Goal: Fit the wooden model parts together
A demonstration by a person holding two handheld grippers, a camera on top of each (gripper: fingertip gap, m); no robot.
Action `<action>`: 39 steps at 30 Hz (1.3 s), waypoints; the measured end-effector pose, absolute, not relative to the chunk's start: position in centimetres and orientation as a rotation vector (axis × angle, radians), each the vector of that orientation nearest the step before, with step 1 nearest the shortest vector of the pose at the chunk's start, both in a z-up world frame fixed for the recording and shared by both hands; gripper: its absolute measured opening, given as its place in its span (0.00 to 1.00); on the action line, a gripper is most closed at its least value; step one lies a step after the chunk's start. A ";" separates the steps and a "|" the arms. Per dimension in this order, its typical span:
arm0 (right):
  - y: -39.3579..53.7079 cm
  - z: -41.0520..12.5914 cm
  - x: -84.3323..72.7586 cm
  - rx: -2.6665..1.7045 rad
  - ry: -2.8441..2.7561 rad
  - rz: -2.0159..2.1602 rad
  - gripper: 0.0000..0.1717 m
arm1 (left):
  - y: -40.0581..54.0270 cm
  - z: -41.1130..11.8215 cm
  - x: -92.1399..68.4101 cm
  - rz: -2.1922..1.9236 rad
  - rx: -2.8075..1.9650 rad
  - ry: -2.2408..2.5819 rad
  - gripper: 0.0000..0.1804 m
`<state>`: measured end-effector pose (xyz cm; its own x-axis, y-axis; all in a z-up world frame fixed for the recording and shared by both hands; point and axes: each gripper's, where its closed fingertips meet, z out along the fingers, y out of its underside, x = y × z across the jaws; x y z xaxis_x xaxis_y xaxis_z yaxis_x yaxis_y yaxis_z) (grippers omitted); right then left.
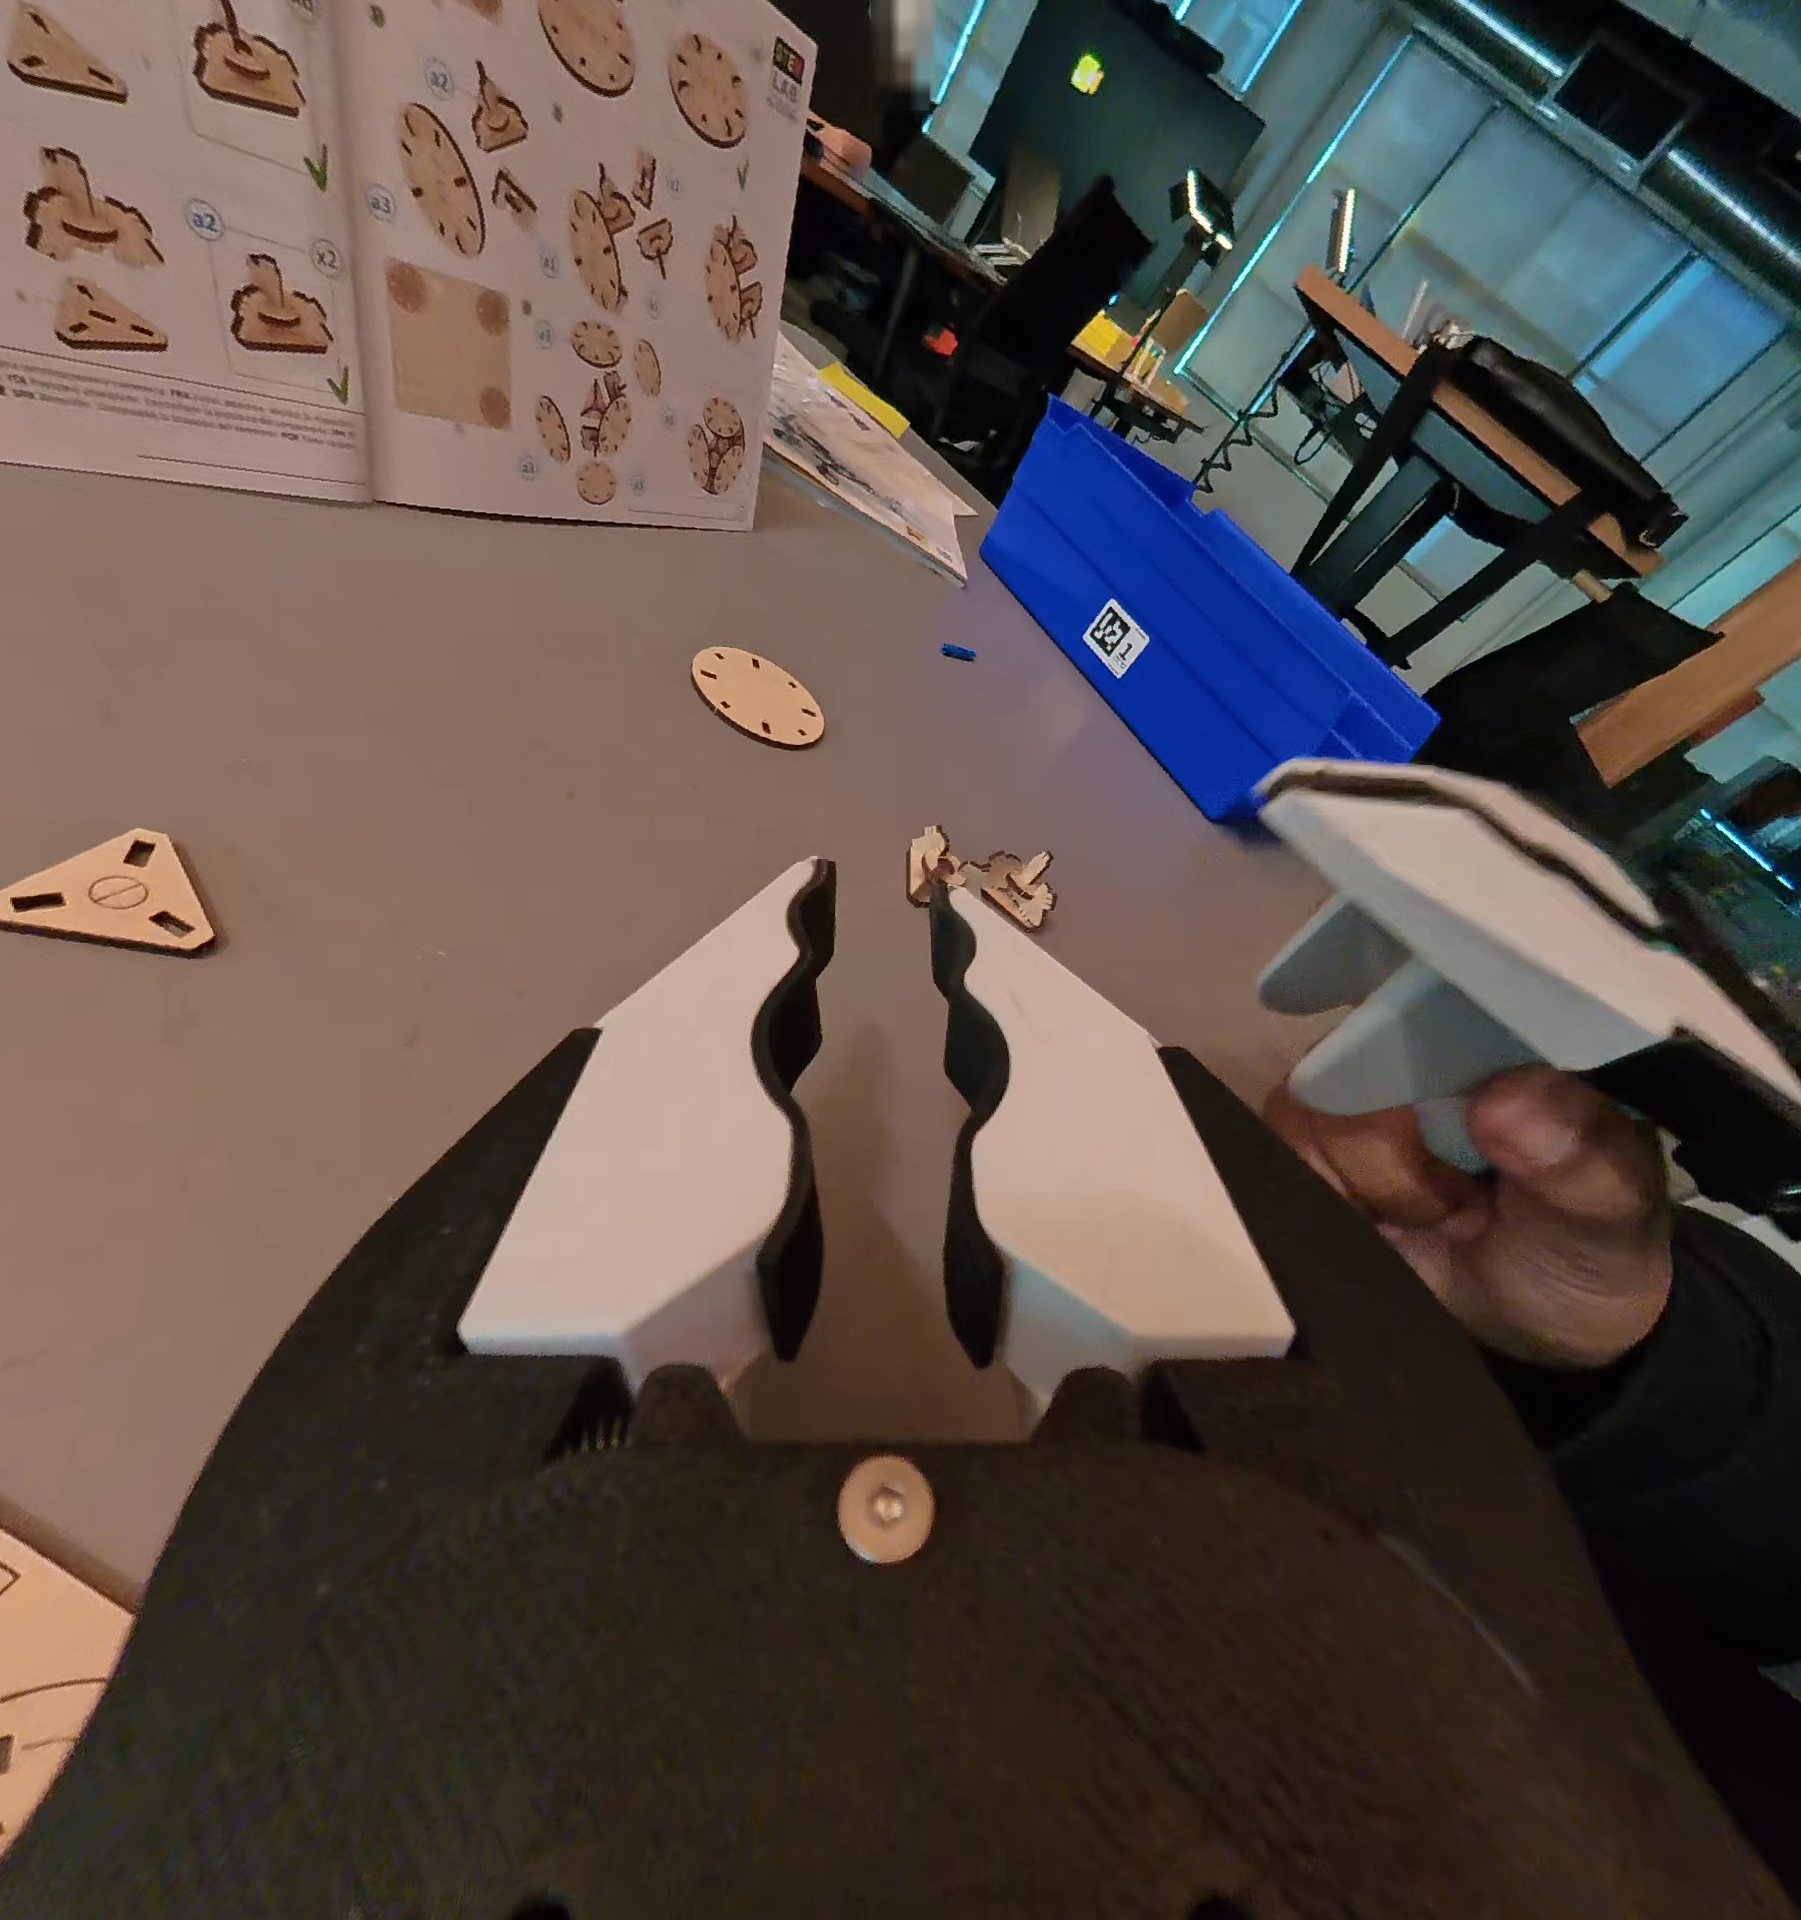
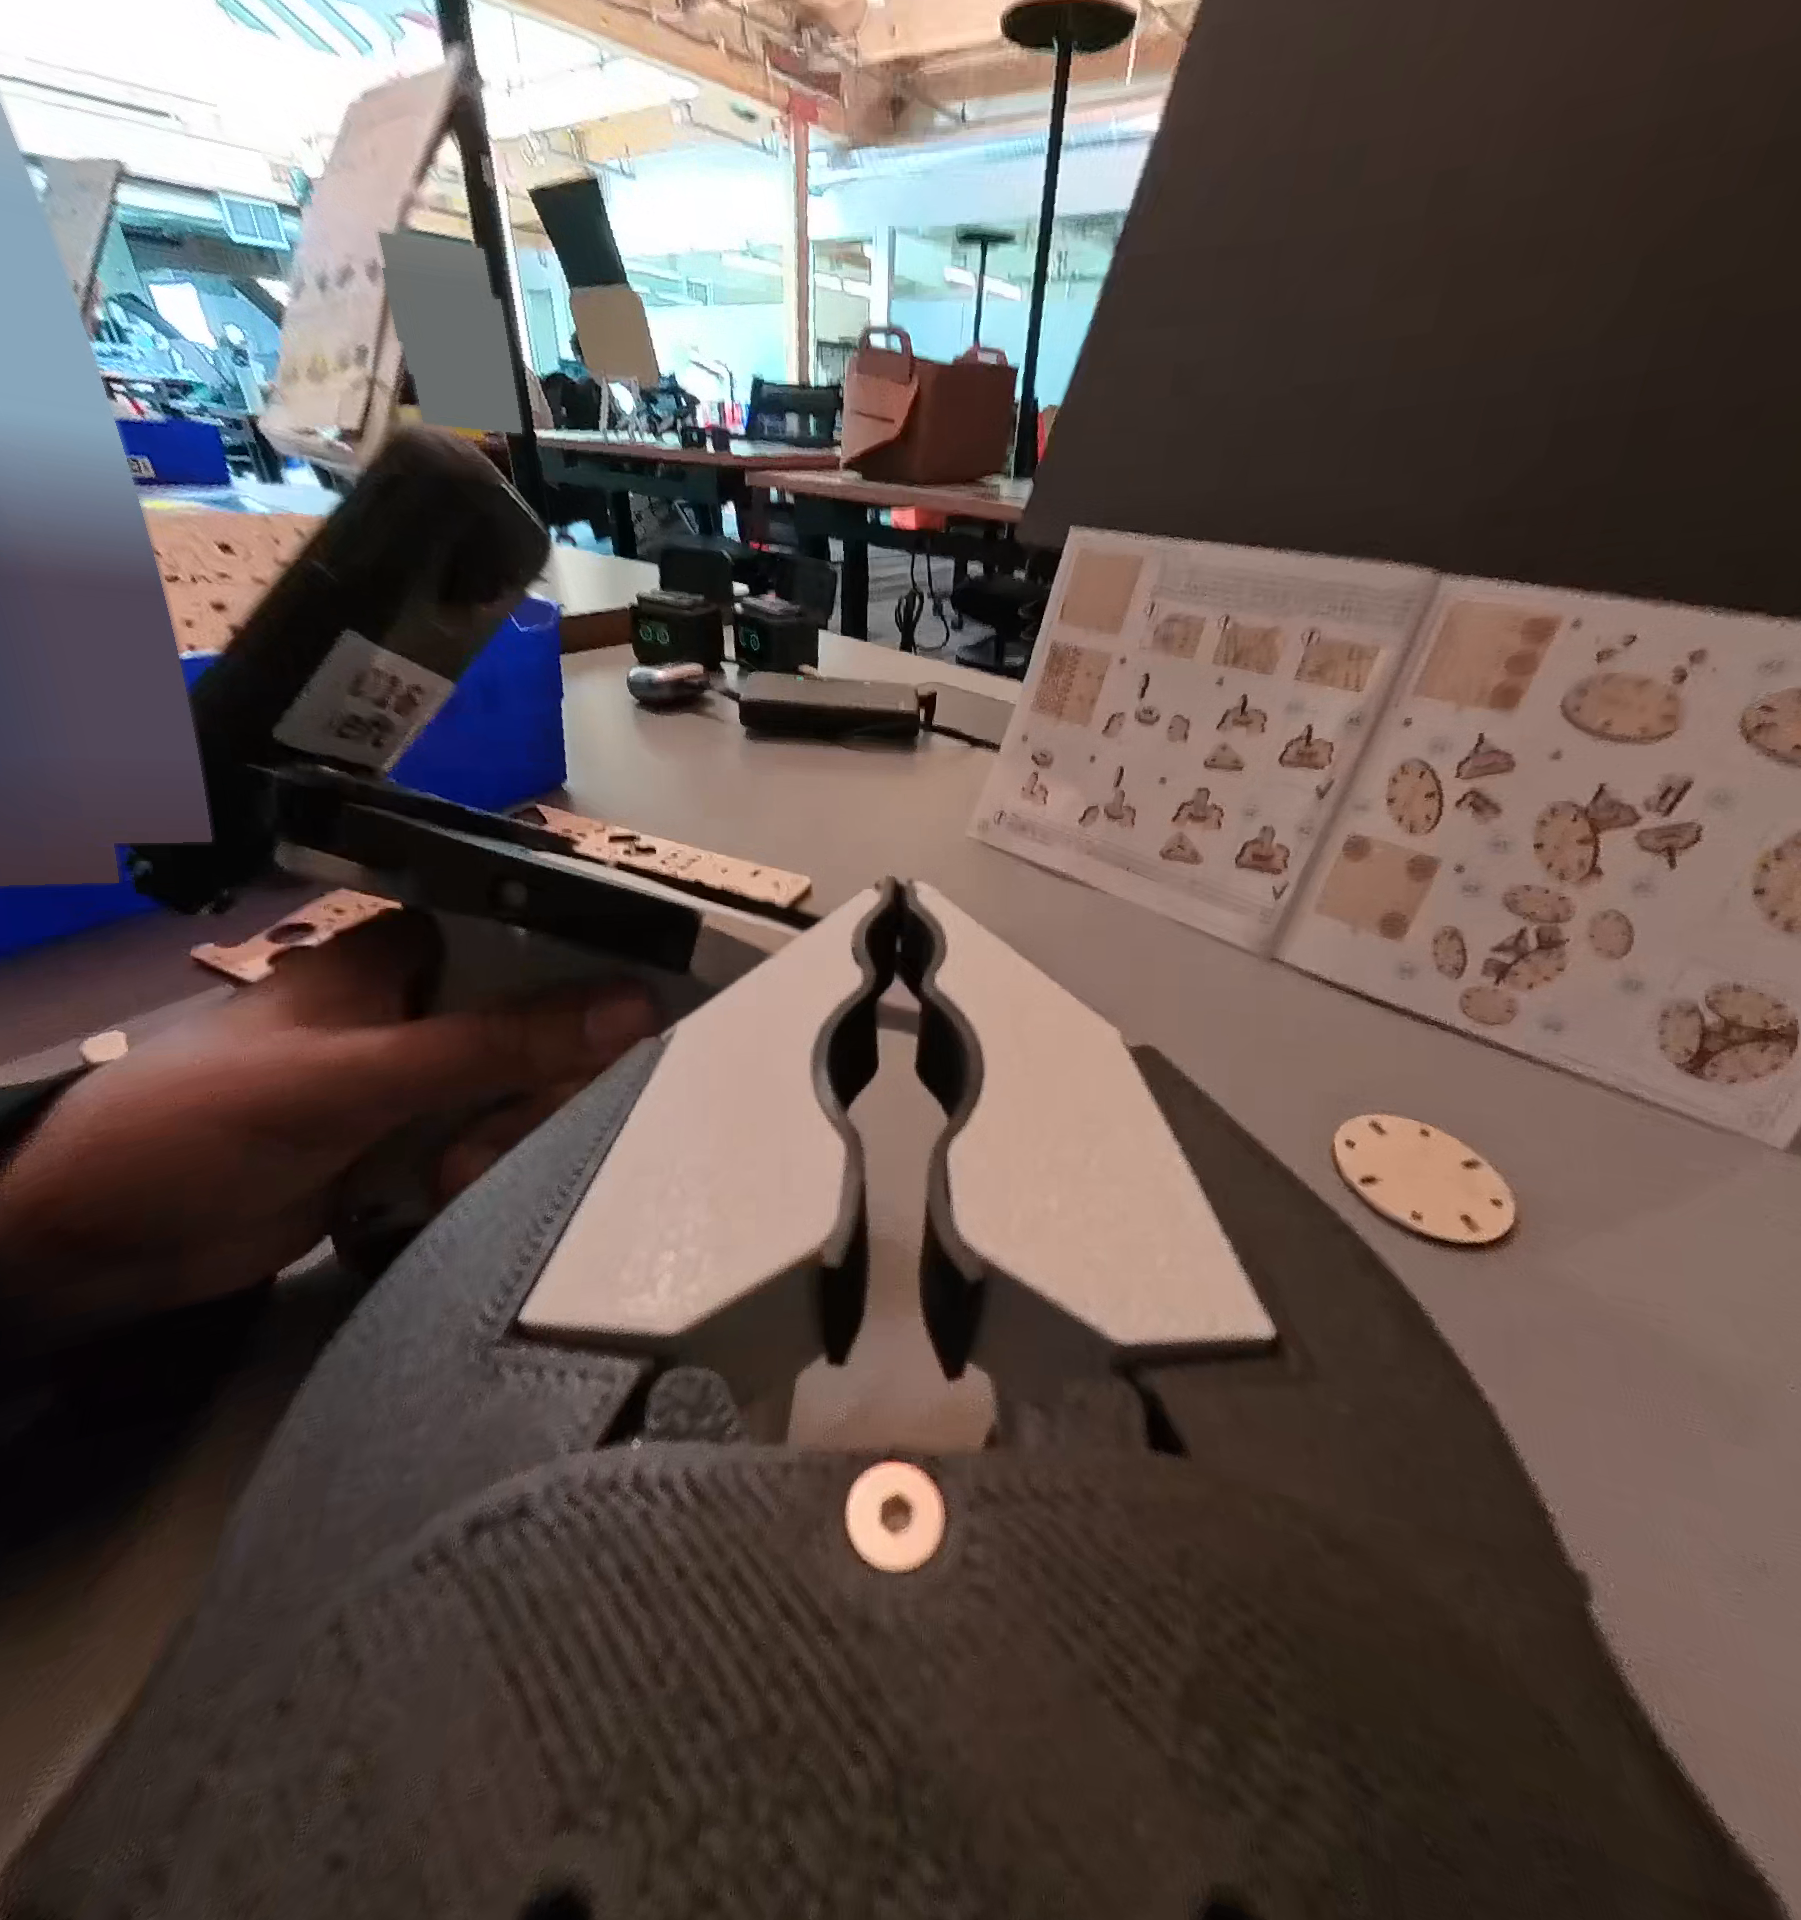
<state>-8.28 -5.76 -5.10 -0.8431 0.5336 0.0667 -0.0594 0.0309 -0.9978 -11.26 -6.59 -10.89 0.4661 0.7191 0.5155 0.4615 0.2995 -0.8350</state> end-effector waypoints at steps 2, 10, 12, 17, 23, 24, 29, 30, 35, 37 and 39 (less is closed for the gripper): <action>-5.4 -3.6 -7.9 -0.445 -1.830 1.892 0.00 | -6.5 -10.9 -11.3 0.231 -1.335 -1.158 0.09; -5.5 -5.8 -8.9 -0.512 -1.914 1.832 0.00 | -6.5 -10.7 -11.2 0.238 -1.334 -1.149 0.08; -5.3 -3.8 -8.6 -0.476 -1.845 1.859 0.00 | -6.5 -10.7 -11.2 0.236 -1.334 -1.149 0.08; -5.4 -7.0 -9.9 -0.528 -1.935 1.730 0.00 | -6.3 -10.6 -11.1 0.235 -1.336 -1.141 0.08; -4.2 -2.1 -9.3 -0.491 -1.753 1.867 0.00 | -6.1 -10.6 -11.0 0.226 -1.345 -1.131 0.09; -3.7 -1.2 -9.4 -0.498 -1.722 1.888 0.00 | -6.1 -10.6 -11.0 0.226 -1.347 -1.131 0.09; -0.9 -2.3 -8.8 -0.470 -1.873 1.797 0.02 | -5.8 -10.7 -11.0 0.204 -1.350 -1.124 0.09; -0.1 -3.6 -8.6 -0.473 -1.947 1.727 0.05 | -5.7 -10.7 -11.0 0.201 -1.349 -1.123 0.09; 4.8 -10.4 -6.5 -0.649 -2.248 1.420 0.22 | -5.6 -10.9 -10.9 0.180 -1.350 -1.125 0.10; 6.5 -12.4 -5.1 -0.698 -2.325 1.337 0.17 | -5.4 -11.0 -10.9 0.166 -1.349 -1.123 0.11; 7.5 -14.0 -3.9 -0.736 -2.398 1.278 0.13 | -5.3 -11.0 -10.9 0.159 -1.352 -1.120 0.11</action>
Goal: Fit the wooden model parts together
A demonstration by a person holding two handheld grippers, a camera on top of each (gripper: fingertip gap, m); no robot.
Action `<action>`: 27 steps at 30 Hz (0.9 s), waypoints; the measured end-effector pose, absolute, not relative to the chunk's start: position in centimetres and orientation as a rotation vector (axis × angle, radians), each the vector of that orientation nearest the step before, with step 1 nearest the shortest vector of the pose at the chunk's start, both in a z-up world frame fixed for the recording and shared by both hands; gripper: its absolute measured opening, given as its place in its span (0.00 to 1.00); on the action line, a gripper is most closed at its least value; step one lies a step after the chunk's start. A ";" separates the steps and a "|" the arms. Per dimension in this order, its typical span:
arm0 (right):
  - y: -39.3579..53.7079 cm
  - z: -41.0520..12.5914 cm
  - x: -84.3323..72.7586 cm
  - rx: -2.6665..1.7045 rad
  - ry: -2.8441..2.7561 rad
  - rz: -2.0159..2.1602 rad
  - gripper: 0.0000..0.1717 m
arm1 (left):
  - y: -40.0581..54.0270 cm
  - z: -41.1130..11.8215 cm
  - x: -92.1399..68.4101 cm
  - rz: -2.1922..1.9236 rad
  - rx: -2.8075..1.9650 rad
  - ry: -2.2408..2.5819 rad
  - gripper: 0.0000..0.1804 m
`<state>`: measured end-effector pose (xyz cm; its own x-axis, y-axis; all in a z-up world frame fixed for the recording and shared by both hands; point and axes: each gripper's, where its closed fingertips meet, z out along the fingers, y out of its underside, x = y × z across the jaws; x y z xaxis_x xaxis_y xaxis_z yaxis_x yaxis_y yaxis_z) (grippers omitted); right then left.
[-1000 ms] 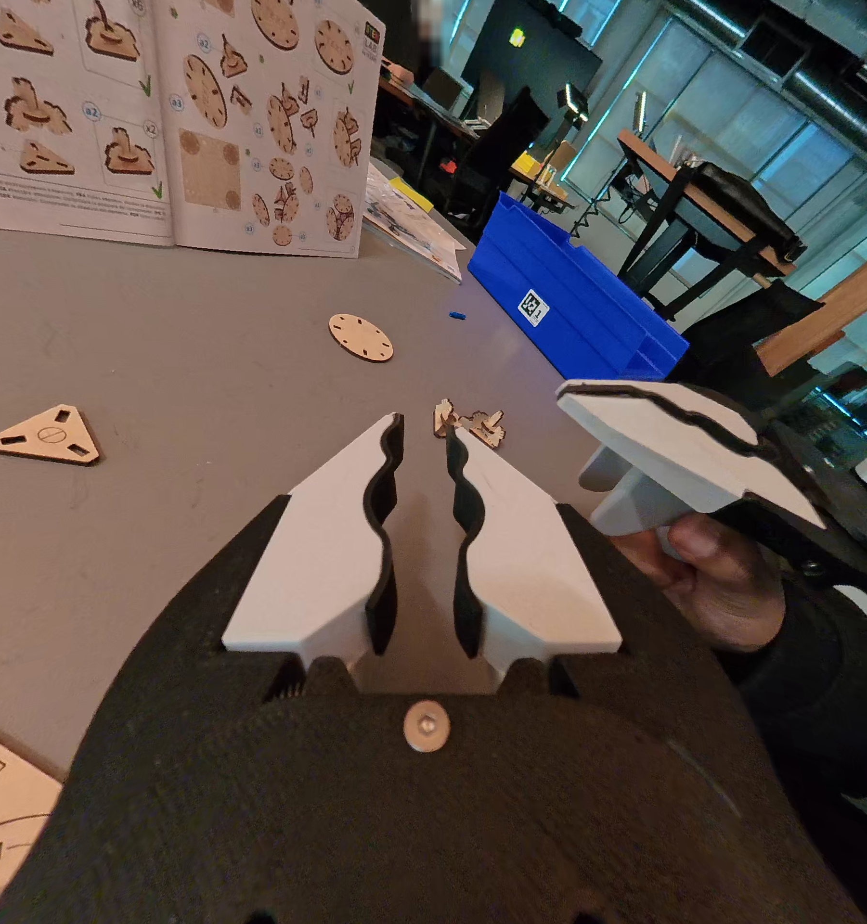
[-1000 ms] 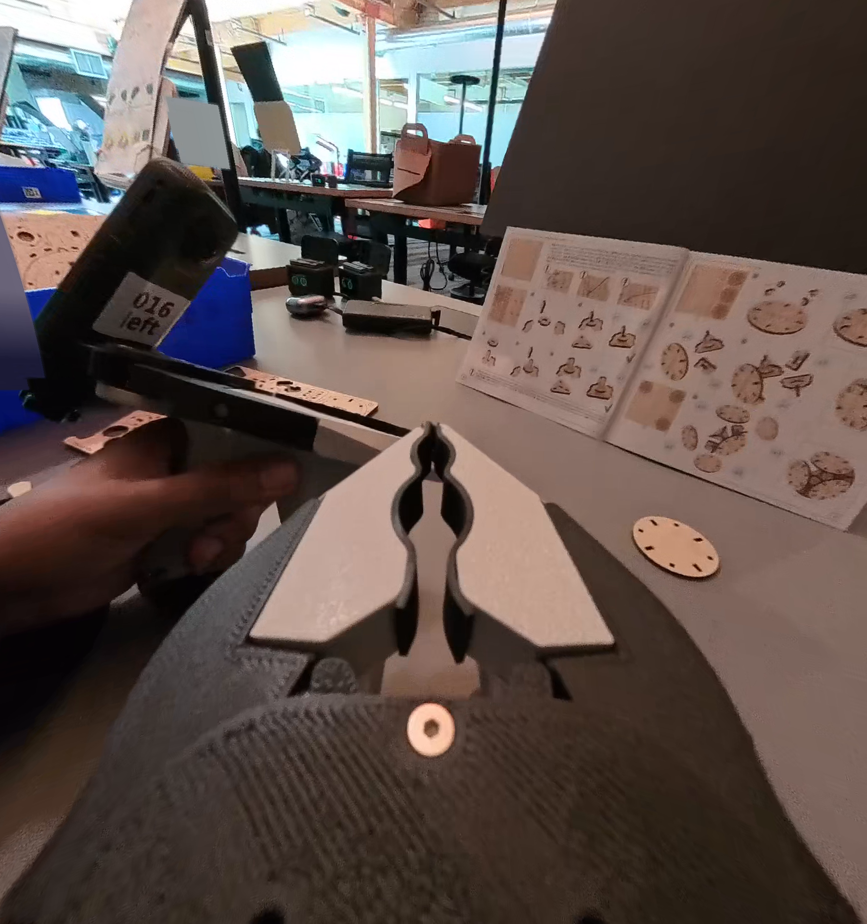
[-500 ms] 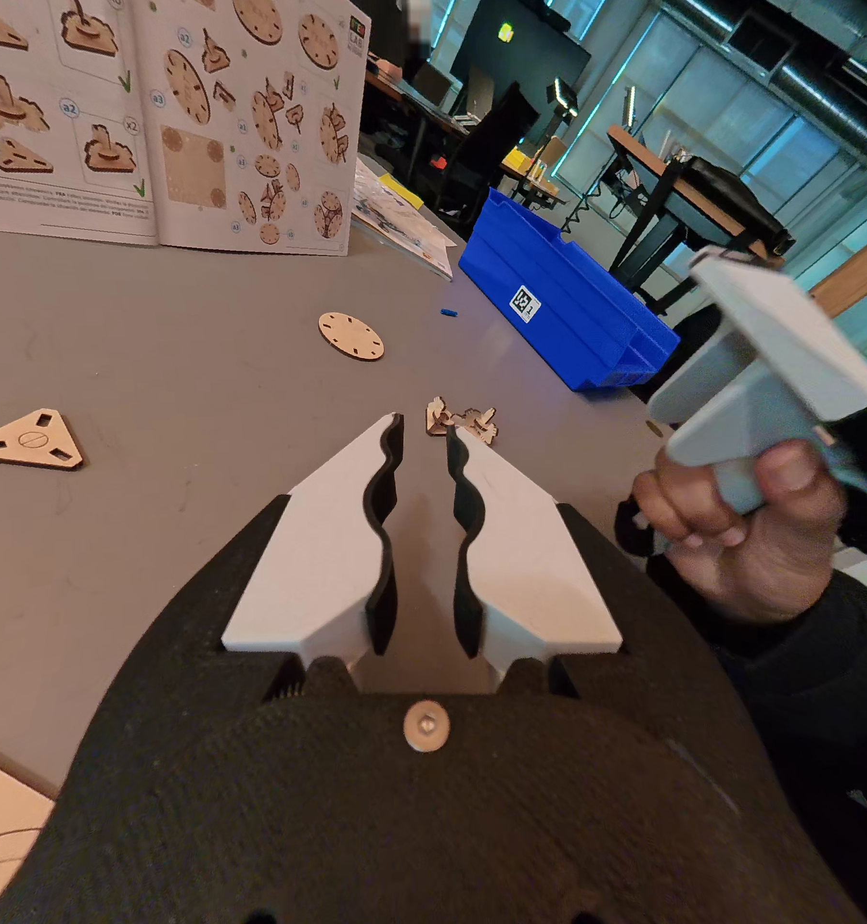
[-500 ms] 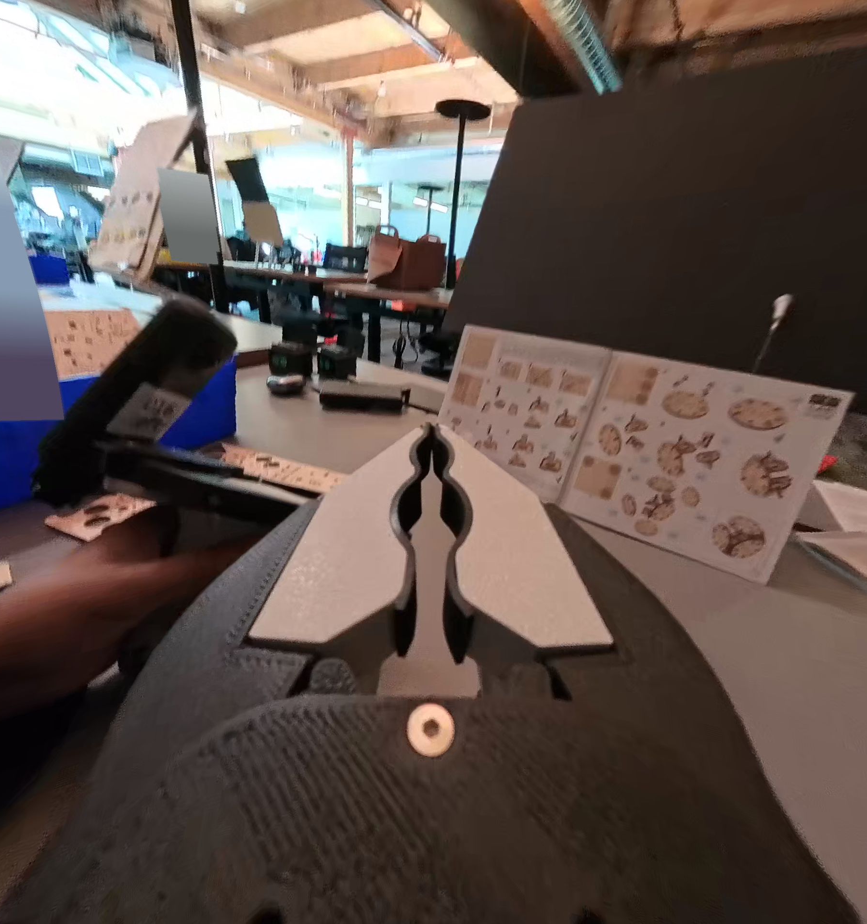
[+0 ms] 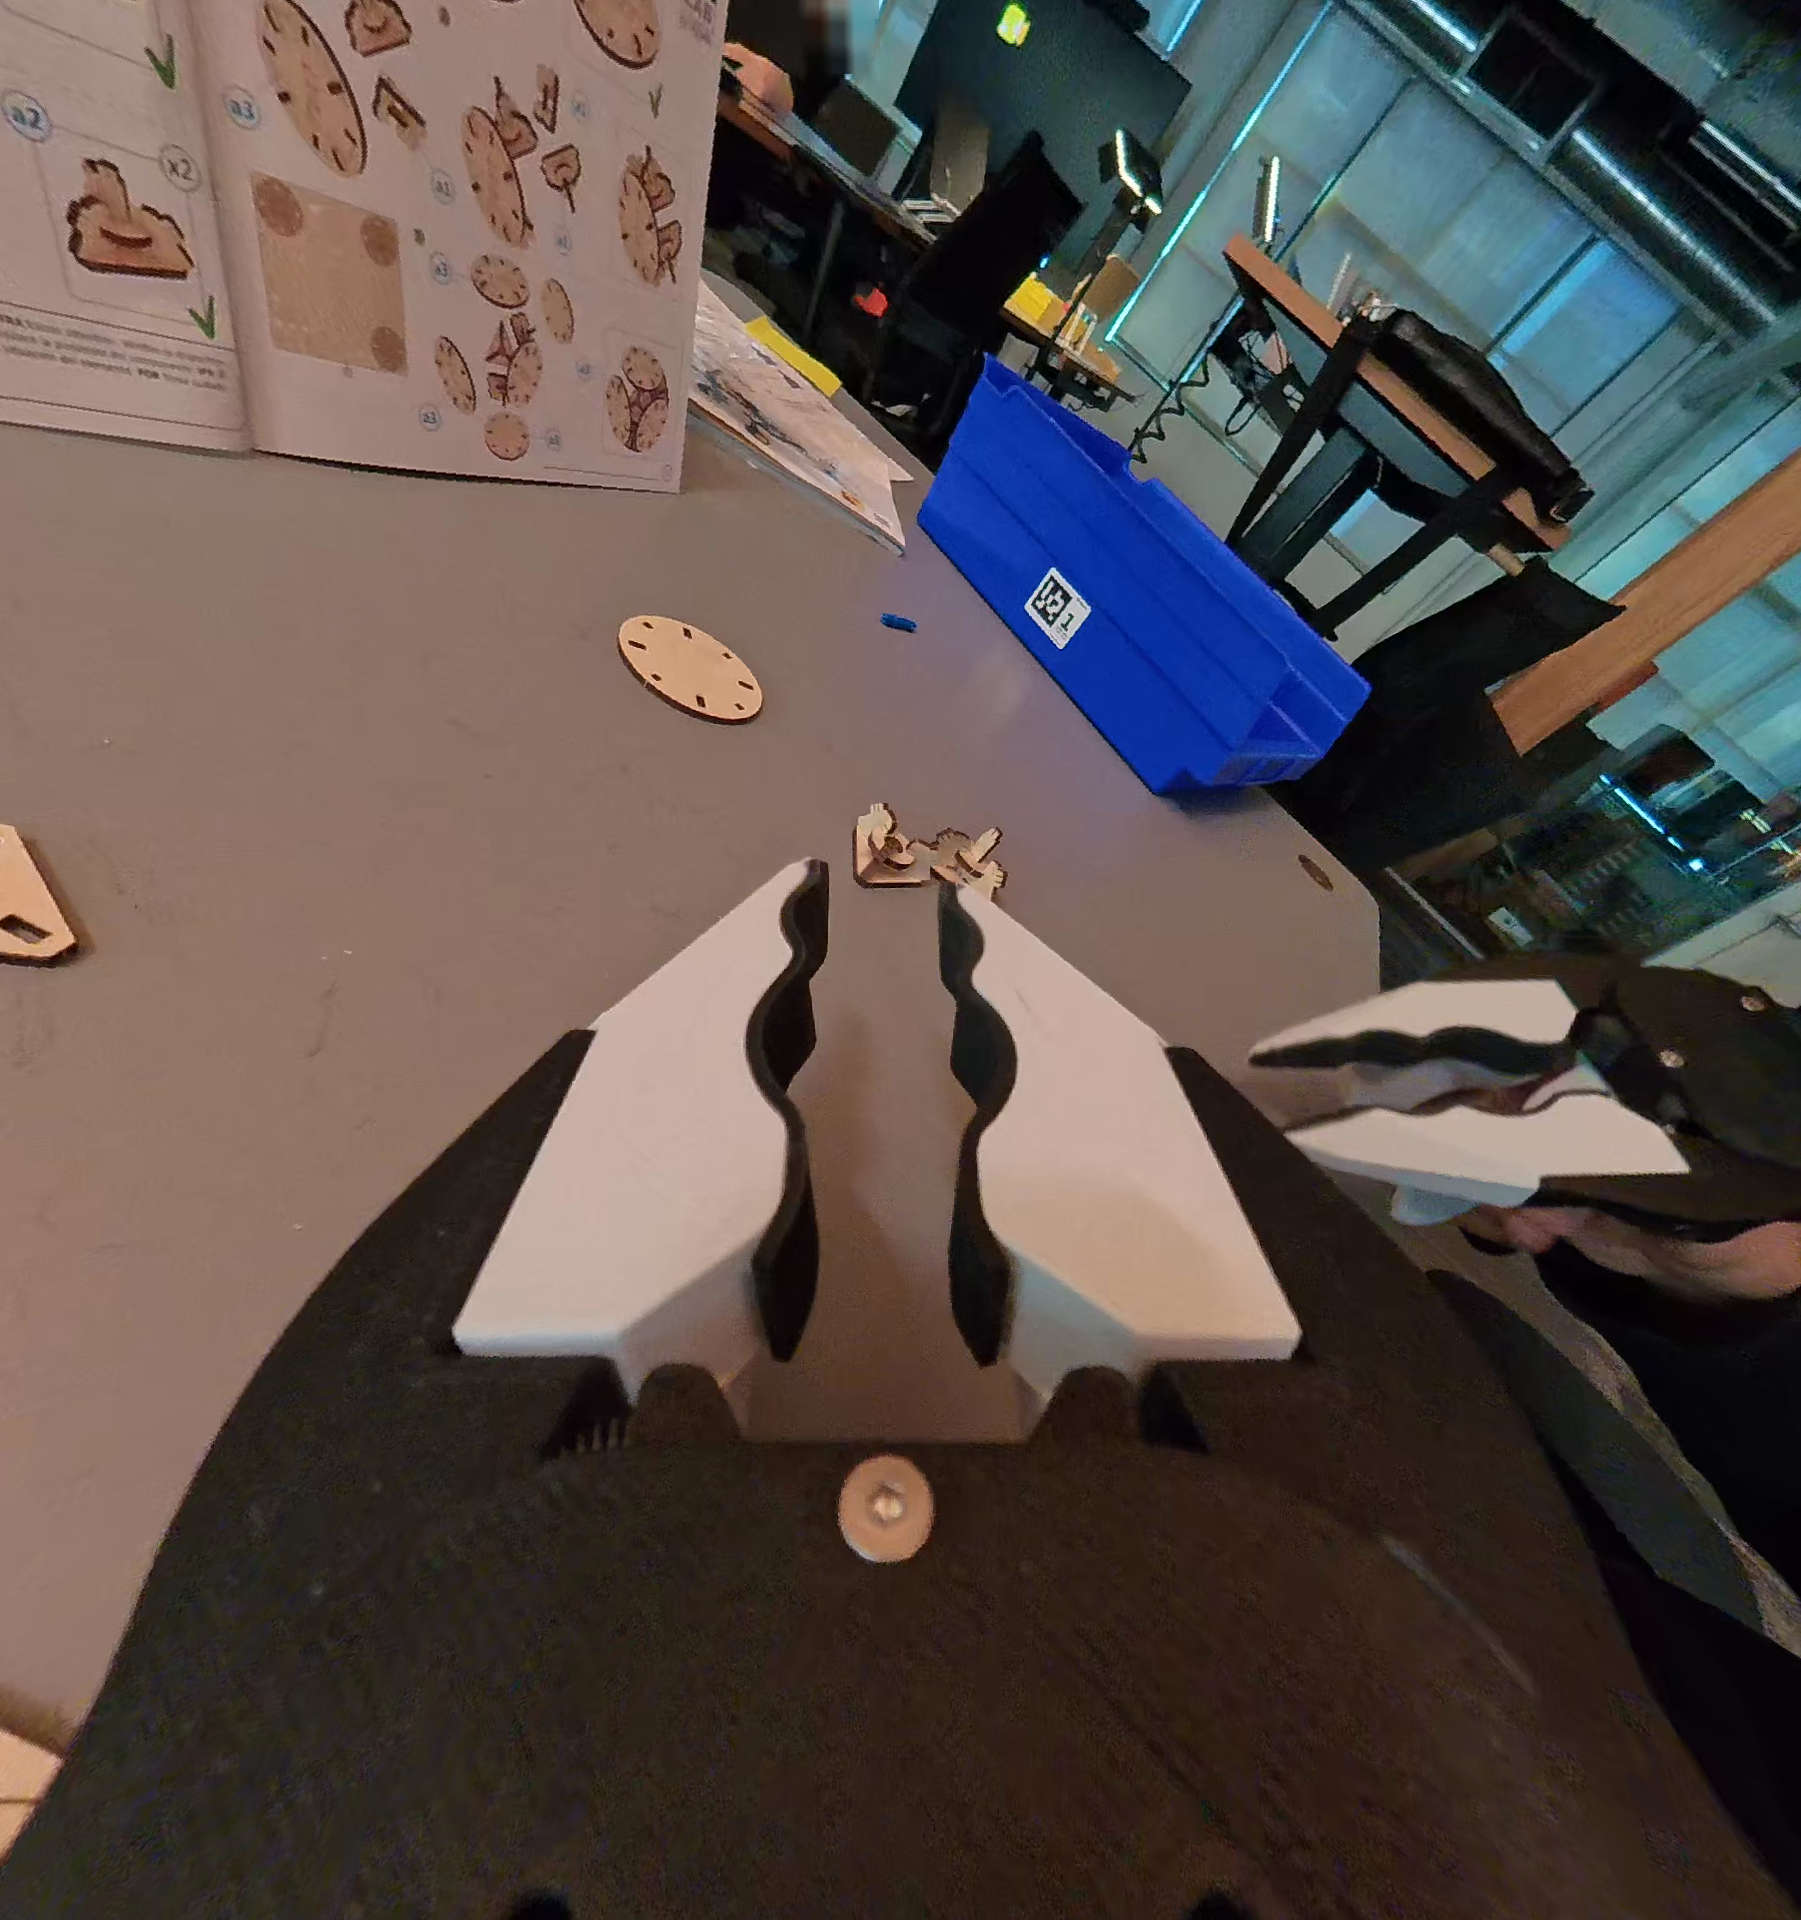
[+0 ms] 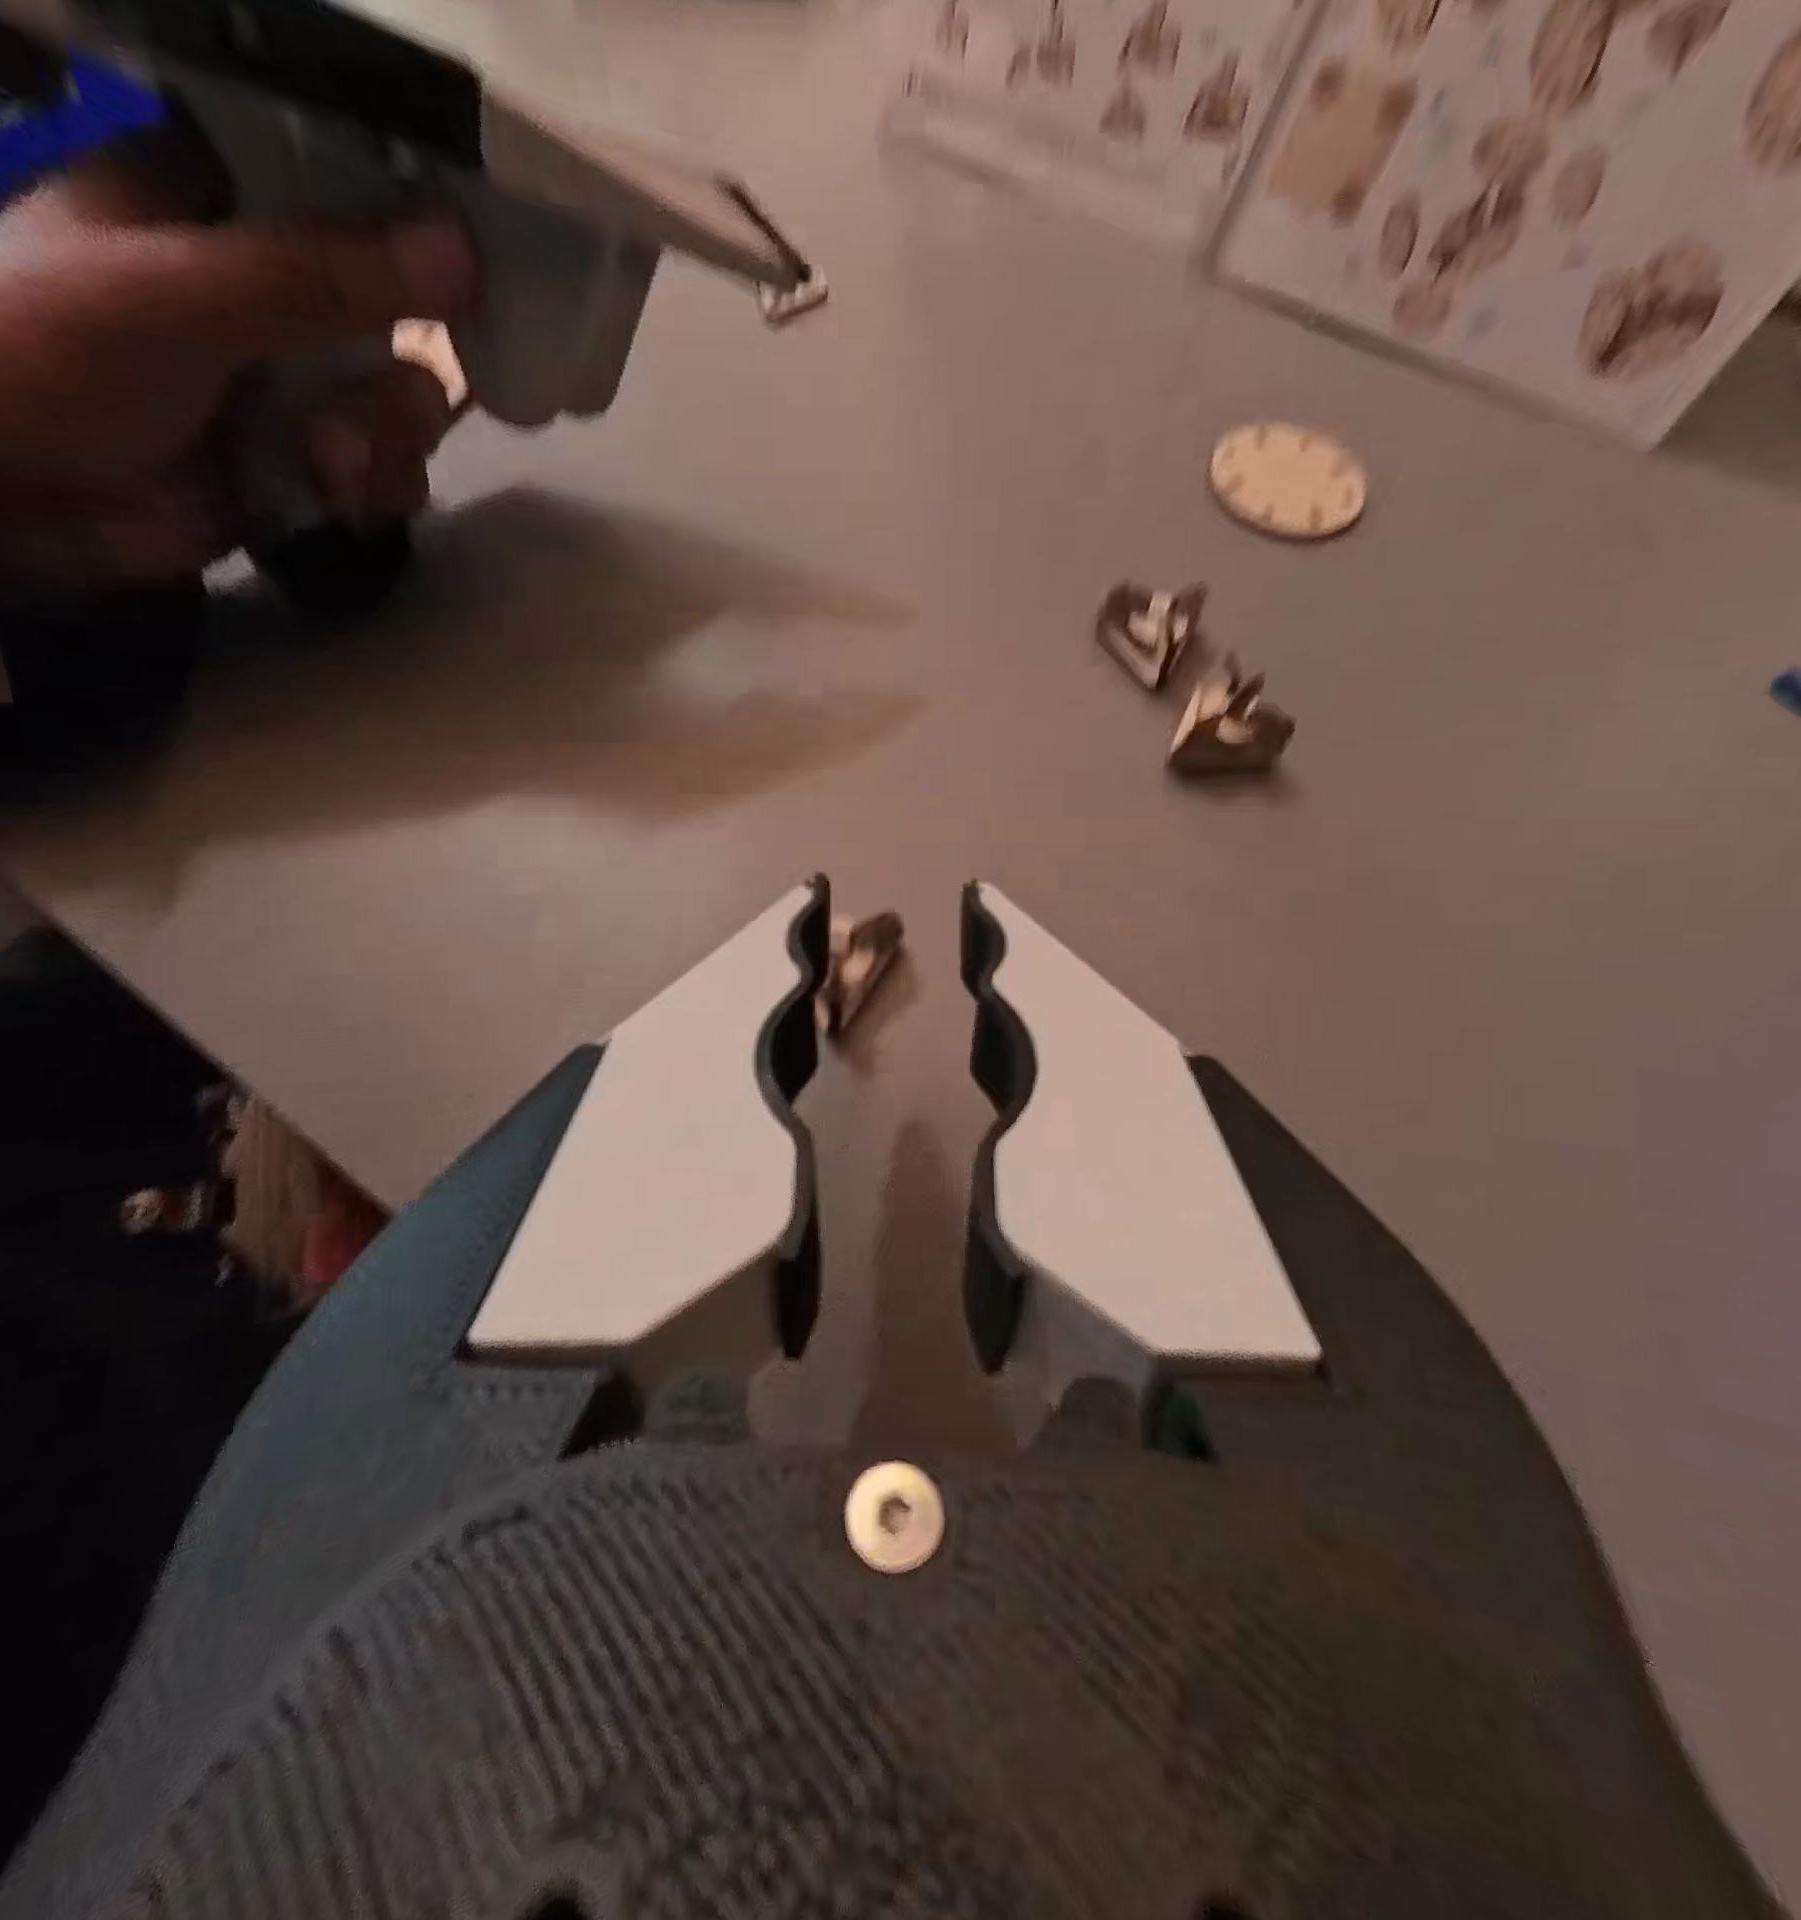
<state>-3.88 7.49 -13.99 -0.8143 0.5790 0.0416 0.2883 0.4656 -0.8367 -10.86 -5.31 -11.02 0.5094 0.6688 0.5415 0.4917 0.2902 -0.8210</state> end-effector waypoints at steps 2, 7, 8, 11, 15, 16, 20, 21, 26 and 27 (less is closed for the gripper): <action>7.8 -15.0 -3.1 -0.770 -2.444 1.263 0.12 | -5.2 -11.1 -10.8 0.158 -1.356 -1.118 0.11; 7.4 -16.8 -2.7 -0.805 -2.523 1.256 0.10 | -5.2 -11.1 -10.8 0.164 -1.363 -1.114 0.11; 7.3 -17.1 -2.7 -0.808 -2.536 1.236 0.08 | -5.2 -11.1 -10.8 0.165 -1.364 -1.113 0.11; 7.0 -17.1 -3.0 -0.799 -2.542 1.225 0.00 | -5.1 -11.0 -10.7 0.157 -1.362 -1.103 0.11; 6.1 -12.7 -3.9 -1.025 -2.384 1.628 0.00 | -4.2 -10.3 -10.2 0.106 -1.348 -1.040 0.12; 5.9 -11.5 -4.1 -1.142 -2.340 1.783 0.00 | -3.8 -10.0 -10.0 0.089 -1.348 -1.017 0.12; 6.3 -8.8 -4.6 -1.546 -2.174 2.255 0.00 | -2.8 -9.9 -9.3 0.063 -1.385 -0.964 0.13; 6.4 -8.7 -4.6 -1.600 -2.144 2.299 0.00 | -2.5 -9.9 -9.2 0.055 -1.393 -0.948 0.13; 6.5 -8.5 -4.4 -1.716 -2.081 2.428 0.00 | -1.4 -9.9 -8.5 0.032 -1.433 -0.897 0.14; 6.5 -8.3 -4.4 -1.730 -2.069 2.456 0.00 | -1.2 -9.9 -8.4 0.028 -1.442 -0.887 0.14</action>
<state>-4.36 6.47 -8.27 -0.4531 0.1779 -0.8735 0.8305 -0.2718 -0.4862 -8.39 -1.23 -9.91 0.6916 0.5171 0.5043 0.4842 0.1862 -0.8549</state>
